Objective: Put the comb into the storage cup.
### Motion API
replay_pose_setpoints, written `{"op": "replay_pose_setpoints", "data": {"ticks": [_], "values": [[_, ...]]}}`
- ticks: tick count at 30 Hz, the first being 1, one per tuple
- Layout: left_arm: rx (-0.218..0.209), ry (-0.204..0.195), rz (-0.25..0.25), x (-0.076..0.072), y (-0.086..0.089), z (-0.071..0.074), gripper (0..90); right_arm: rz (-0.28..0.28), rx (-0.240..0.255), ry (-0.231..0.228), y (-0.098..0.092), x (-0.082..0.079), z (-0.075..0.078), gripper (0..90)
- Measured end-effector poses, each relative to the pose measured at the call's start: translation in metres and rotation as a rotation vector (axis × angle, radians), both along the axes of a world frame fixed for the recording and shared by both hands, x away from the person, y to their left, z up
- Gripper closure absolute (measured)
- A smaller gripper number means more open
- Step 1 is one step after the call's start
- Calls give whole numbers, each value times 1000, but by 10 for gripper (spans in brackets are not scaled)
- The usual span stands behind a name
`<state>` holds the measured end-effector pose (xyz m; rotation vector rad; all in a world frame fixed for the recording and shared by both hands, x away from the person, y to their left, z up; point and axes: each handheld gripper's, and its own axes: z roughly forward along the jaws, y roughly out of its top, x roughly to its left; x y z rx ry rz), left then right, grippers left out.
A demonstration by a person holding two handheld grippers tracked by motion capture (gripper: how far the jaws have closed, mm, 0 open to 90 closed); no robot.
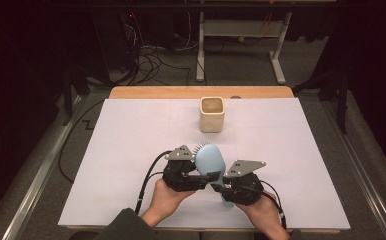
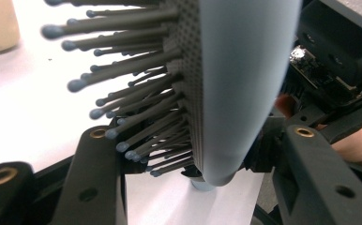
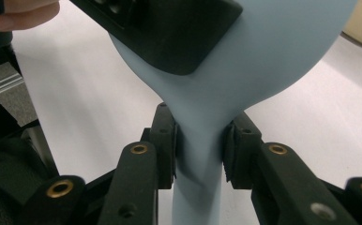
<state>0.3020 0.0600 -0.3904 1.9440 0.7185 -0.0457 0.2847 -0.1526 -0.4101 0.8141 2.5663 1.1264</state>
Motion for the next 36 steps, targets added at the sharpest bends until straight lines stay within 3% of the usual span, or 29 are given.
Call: {"op": "replay_pose_setpoints", "data": {"ticks": [6,17,29,36], "values": [[4,-11,-6,0,0,3,527,8,19,5,-2,-1,1,691],[-15,-25,16,3,7,11,526,9,51,9,-11,-5,-2,521],[-9,-39,34,6,13,17,525,-47,91,-110,-36,-18,-7,345],[-8,-45,35,6,13,18,524,-89,142,-149,-61,-22,-11,338]]}}
